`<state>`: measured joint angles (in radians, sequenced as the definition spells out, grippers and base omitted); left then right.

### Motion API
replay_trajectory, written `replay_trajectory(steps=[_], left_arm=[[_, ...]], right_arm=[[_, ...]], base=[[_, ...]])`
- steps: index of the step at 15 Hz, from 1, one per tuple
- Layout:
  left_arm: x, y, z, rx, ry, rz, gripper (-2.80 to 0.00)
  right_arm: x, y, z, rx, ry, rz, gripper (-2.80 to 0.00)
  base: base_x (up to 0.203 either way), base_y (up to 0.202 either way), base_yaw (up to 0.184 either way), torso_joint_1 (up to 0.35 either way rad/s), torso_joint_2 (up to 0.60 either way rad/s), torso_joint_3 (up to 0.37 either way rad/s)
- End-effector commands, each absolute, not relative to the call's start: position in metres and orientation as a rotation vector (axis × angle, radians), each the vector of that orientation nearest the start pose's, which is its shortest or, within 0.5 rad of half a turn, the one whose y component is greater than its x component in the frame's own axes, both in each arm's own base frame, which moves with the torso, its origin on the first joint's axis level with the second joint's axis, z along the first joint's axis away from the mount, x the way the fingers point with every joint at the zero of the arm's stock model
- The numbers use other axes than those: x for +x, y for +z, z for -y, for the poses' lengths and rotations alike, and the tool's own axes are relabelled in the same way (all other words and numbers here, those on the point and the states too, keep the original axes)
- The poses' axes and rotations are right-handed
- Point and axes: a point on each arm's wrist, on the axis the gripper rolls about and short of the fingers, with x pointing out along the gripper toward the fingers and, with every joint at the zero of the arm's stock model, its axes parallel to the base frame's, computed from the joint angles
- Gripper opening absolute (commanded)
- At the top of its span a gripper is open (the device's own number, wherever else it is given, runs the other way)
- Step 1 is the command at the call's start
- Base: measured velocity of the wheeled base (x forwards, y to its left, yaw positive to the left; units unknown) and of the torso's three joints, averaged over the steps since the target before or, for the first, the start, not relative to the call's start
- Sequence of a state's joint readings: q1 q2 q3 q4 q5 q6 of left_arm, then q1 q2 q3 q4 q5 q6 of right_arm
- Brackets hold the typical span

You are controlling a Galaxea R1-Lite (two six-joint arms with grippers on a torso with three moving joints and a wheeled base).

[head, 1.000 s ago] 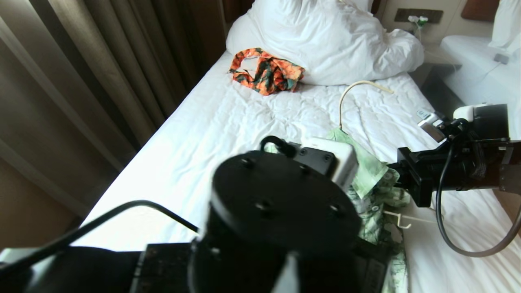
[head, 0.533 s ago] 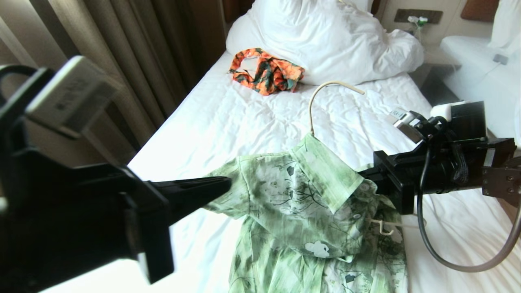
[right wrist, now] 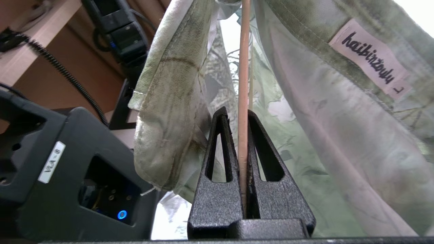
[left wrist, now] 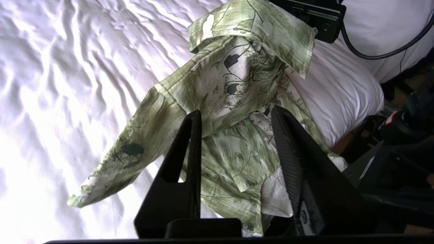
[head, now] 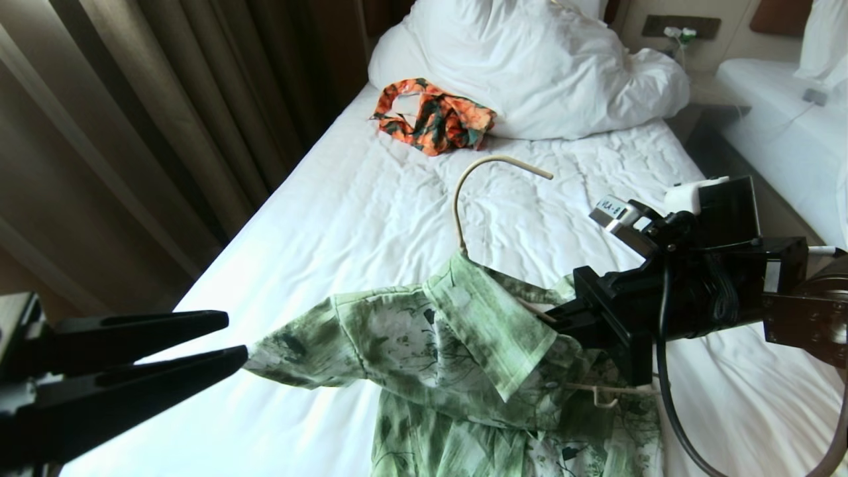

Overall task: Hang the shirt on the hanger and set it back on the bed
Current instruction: Hook the other side of the shirt onto the hanger

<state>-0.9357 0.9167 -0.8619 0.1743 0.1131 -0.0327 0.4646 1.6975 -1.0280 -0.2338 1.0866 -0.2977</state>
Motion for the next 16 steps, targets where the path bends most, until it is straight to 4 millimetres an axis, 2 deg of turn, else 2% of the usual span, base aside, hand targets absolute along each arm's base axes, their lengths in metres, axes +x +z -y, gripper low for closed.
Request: replay_trajectory(steps=[1, 4, 8, 13, 16], left_arm=[[0.066, 0.276, 0.086, 0.160, -0.850, -0.236, 0.00], [0.082, 0.269, 0.105, 0.269, -0.895, -0.261, 0.00], [0.121, 0.268, 0.133, 0.265, -0.842, -0.185, 0.00], [0.140, 0.245, 0.153, 0.287, -0.854, -0.250, 0.00], [0.149, 0.233, 0.163, 0.275, -0.854, -0.216, 0.00]], right_arm=[[0.255, 0.206, -0.160, -0.084, 1.611, -0.239, -2.80], [0.254, 0.205, -0.162, -0.084, 1.619, -0.241, -2.80], [0.252, 0.203, -0.161, -0.081, 1.621, -0.250, -2.80], [0.251, 0.206, -0.160, -0.084, 1.625, -0.236, -2.80], [0.249, 0.209, -0.159, -0.087, 1.626, -0.225, -2.80]], base=[[0.000, 0.000, 0.000, 0.000, 0.00, 0.000], [0.000, 0.000, 0.000, 0.000, 0.00, 0.000], [0.000, 0.000, 0.000, 0.000, 0.00, 0.000], [0.000, 0.000, 0.000, 0.000, 0.00, 0.000], [0.000, 0.000, 0.000, 0.000, 0.00, 0.000]])
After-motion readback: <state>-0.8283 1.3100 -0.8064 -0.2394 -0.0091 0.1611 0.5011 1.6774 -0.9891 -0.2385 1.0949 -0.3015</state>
